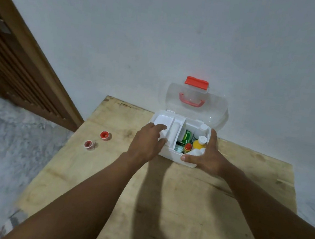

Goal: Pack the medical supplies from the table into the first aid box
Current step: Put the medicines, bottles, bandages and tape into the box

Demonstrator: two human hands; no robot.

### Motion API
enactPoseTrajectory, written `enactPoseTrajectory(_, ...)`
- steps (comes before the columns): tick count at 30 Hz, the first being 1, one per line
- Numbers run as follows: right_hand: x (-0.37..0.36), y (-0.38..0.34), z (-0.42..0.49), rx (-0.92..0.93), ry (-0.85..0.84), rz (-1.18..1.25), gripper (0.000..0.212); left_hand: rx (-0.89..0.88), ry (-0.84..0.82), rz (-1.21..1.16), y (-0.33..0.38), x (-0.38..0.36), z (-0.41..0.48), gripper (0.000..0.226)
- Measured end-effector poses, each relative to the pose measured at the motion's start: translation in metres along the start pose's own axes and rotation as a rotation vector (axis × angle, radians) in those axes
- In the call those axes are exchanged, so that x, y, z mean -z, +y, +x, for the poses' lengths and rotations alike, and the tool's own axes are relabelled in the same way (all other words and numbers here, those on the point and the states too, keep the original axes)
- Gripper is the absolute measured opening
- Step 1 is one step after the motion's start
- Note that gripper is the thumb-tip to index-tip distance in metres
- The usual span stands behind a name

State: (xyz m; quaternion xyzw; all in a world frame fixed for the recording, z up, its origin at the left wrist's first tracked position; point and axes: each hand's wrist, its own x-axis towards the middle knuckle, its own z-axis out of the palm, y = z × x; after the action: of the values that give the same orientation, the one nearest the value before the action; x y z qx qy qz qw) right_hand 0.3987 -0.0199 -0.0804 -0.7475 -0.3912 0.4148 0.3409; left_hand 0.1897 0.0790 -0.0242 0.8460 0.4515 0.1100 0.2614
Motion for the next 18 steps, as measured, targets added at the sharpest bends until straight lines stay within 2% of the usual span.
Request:
enactPoseTrajectory(3, 0.000, -0.003, -0.002, 0.049, 0.024, -0.029, 0.147, 0.035, 0.113, -0.018, -0.028, 0.001, -0.038, 0.036)
enactPoseTrajectory(8, 0.001, -0.006, -0.001, 0.045, 0.003, -0.086, 0.146, 0.161, 0.244, 0.025, -0.093, 0.006, -0.090, 0.029)
enactPoseTrajectory(11, 0.000, -0.007, -0.002, 0.039, 0.011, -0.071, 0.148, 0.113, 0.302, 0.106, -0.132, 0.015, -0.098, 0.029)
enactPoseTrajectory(15, -0.003, -0.004, 0.003, 0.040, 0.054, -0.028, 0.134, 0.107, 0.261, 0.095, -0.179, 0.030, -0.078, 0.038)
enactPoseTrajectory(18, -0.003, -0.007, 0.002, 0.020, 0.036, -0.085, 0.143, 0.070, 0.192, 0.128, -0.210, 0.035, -0.058, 0.053)
